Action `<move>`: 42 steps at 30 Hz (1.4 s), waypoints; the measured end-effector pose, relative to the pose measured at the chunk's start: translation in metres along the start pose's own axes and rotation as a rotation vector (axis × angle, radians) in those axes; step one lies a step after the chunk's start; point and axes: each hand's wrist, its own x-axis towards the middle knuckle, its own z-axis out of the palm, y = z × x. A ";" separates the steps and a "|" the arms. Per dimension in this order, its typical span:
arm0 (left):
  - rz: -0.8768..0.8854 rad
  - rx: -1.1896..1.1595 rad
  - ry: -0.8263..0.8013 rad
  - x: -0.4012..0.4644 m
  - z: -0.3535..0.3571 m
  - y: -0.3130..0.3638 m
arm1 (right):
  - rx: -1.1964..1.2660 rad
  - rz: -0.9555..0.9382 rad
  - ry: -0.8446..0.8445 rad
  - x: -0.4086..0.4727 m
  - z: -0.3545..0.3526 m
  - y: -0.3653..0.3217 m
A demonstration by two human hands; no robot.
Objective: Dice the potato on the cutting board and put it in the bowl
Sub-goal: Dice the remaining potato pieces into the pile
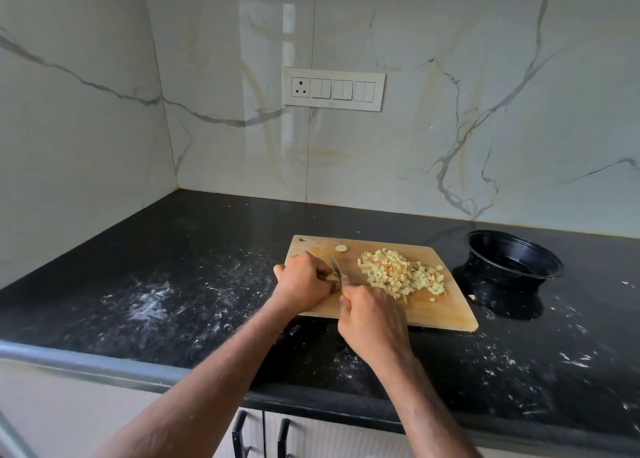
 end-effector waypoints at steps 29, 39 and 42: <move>-0.016 -0.112 -0.078 -0.012 -0.021 0.010 | 0.107 0.077 0.008 -0.022 -0.047 0.001; -0.057 -0.153 0.020 -0.012 -0.016 0.005 | 0.040 0.037 -0.014 -0.011 -0.001 -0.009; -0.056 -0.150 0.033 -0.011 -0.014 0.004 | 0.035 0.033 -0.051 -0.011 0.000 -0.008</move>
